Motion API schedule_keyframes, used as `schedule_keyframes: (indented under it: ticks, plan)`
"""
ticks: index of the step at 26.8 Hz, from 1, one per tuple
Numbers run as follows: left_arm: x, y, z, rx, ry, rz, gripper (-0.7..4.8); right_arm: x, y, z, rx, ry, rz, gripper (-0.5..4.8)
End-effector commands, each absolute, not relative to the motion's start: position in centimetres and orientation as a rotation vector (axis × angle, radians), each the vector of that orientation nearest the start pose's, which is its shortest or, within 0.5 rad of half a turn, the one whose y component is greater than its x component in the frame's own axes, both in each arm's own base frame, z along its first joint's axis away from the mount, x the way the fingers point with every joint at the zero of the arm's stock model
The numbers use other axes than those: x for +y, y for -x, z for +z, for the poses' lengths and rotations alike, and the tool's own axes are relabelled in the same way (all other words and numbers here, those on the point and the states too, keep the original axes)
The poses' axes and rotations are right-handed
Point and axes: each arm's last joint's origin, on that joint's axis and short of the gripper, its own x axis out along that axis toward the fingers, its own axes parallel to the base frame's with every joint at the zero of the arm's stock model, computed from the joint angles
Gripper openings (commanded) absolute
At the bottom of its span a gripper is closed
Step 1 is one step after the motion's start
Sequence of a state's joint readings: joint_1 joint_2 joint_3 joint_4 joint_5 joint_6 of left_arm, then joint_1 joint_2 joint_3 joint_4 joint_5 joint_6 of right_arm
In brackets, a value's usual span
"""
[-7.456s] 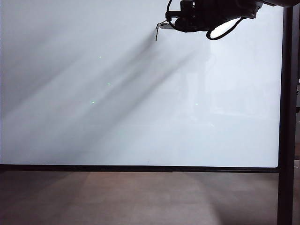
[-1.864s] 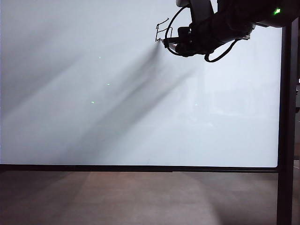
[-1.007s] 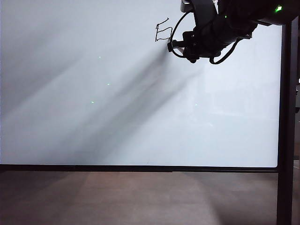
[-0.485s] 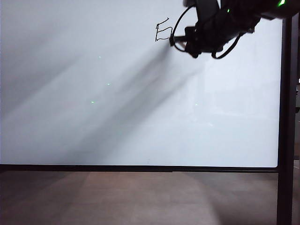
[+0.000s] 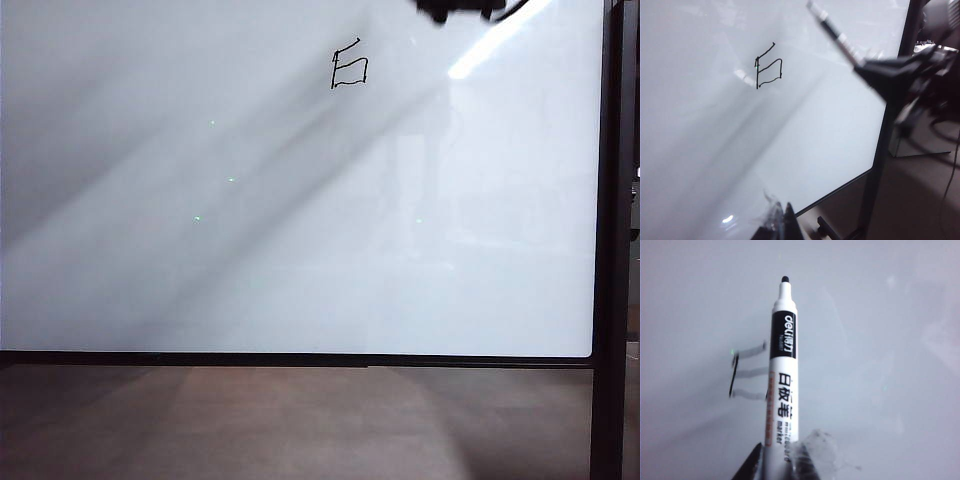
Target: Reach to the right to find the marker pen, pick it up, and write the number 6 on the whiteboard.
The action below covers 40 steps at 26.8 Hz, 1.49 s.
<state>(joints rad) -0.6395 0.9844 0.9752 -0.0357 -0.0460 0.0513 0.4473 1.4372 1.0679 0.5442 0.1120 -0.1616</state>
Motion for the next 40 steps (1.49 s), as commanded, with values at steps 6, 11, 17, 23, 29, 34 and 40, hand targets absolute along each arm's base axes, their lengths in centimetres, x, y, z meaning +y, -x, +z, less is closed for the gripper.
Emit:
schedule_keyframes:
  ticks: [6, 11, 17, 23, 29, 34, 40]
  plan:
    - [-12.7, -17.3, 38.7, -0.054, -0.034, -0.589, -0.05, 11.6, -25.0, 40.4, -0.345, 0.062, 0.304, 0.31]
    - [-12.6, -17.1, 38.8, -0.06, -0.03, -0.59, -0.05, 10.0, -21.7, 42.7, -0.394, 0.045, 0.287, 0.31]
    - [-11.9, -16.2, 39.4, -0.074, -0.021, -0.588, -0.05, 7.5, -17.0, 44.9, -0.417, 0.02, 0.209, 0.31]
    - [-10.8, -14.8, 39.6, -0.057, -0.025, -0.589, -0.05, 5.0, -12.5, 45.7, -0.401, 0.001, 0.105, 0.31]
    - [-10.0, -13.7, 38.6, -0.02, -0.042, -0.587, -0.05, 3.8, -10.1, 45.2, -0.341, 0.023, 0.098, 0.31]
    - [-9.0, -12.5, 36.1, -0.014, -0.044, -0.547, -0.05, 3.6, -9.7, 43.7, -0.216, 0.073, 0.105, 0.31]
    - [-7.3, -10.2, 32.5, -0.067, -0.022, -0.545, -0.05, 3.6, -9.7, 40.7, -0.143, 0.103, 0.11, 0.3]
